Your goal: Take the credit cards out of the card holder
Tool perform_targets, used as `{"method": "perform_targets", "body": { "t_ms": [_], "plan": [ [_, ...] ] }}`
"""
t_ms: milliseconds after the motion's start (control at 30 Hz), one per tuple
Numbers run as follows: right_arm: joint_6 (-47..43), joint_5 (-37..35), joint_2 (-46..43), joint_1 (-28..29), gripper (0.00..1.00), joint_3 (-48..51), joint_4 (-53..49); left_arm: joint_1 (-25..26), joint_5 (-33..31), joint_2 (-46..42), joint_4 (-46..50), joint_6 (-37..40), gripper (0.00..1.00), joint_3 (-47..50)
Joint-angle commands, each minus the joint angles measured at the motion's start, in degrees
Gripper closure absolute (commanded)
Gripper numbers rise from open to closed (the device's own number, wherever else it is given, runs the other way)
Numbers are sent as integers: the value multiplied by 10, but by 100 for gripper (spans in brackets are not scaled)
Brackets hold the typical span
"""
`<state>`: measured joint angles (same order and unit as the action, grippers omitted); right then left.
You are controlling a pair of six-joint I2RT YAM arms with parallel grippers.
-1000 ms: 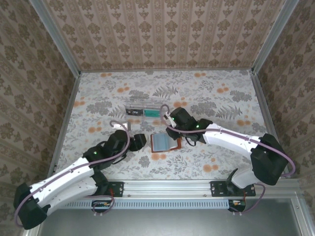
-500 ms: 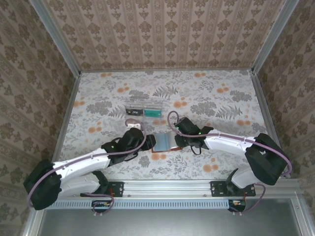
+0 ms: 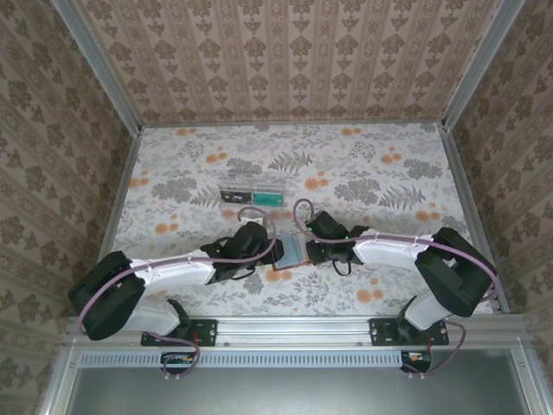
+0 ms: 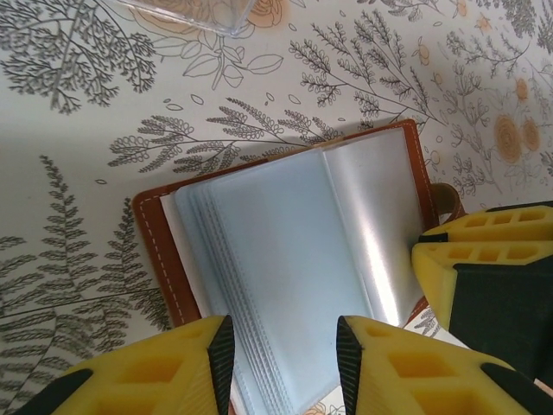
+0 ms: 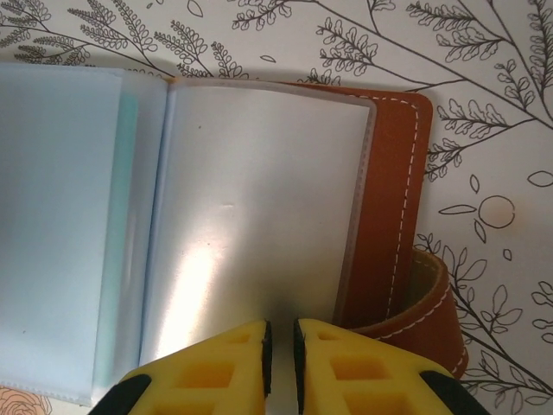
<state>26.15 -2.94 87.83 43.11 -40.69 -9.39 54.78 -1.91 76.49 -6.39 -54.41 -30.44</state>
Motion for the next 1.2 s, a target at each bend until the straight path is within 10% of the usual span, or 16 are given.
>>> {"method": "perform_targets", "body": {
  "t_ms": [0, 1167],
  "plan": [
    [19, 13, 8, -1, 82, 10, 6, 4, 17, 20, -25, 1, 62, -22],
    [27, 22, 14, 3, 81, 11, 14, 9, 18, 88, -53, -13, 71, -30]
  ]
}}
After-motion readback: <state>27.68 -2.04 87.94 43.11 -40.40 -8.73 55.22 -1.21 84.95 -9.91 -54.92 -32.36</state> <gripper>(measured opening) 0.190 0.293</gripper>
